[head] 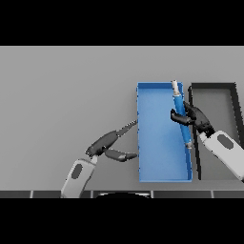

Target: Pick up the blue pipe and place it into the blue bin.

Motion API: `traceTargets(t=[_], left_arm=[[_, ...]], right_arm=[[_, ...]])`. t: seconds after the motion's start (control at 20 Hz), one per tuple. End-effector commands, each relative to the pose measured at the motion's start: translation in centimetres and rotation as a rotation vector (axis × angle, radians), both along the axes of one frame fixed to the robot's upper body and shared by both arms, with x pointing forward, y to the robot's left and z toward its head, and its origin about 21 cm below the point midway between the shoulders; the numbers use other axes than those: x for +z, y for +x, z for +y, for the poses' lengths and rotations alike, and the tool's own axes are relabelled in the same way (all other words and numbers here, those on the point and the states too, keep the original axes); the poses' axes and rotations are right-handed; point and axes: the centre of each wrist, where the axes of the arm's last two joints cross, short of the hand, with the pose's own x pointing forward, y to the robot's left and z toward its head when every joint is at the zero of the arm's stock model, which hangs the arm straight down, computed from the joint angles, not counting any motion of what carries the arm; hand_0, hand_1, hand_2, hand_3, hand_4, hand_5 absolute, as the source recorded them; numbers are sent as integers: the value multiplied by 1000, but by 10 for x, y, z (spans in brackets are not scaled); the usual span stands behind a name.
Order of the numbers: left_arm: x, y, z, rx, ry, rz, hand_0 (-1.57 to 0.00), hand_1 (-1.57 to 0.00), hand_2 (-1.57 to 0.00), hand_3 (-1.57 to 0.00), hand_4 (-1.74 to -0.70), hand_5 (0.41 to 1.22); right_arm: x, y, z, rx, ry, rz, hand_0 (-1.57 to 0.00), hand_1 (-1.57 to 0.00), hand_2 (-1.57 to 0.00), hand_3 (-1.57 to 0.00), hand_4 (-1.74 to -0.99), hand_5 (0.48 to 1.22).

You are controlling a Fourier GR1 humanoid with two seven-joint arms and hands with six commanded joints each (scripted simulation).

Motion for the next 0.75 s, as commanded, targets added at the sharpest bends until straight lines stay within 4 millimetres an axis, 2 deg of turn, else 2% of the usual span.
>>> traceTargets(t=[0.0, 0.15, 0.3, 0.45, 0.7], left_arm=[[0, 1, 0, 2, 2, 3, 1, 1, 1, 1, -885, 427], [-2, -2, 1, -8, -3, -5, 1, 1, 1, 1, -887, 429], [-2, -2, 2, -4, -4, -14, 1, 1, 1, 1, -888, 429], [-3, 0, 1, 6, 7, 0, 1, 1, 1, 1, -886, 431], [11, 7, -11, -8, 3, -11, 1, 1, 1, 1, -885, 431]], right_arm=[[-1, 0, 0, 9, -15, 11, -63, -58, -58, -34, -1056, 817], [-5, -1, 1, 22, -51, 36, -32, -29, -29, -17, -1038, 734], [-5, 1, 2, 30, -73, 47, -16, -14, -14, -8, -1030, 682], [-3, 1, 5, 40, -85, 49, -8, -7, -7, -4, -1022, 665], [-4, 4, 7, 52, -90, 59, -6, -5, -5, -3, -1022, 643]])
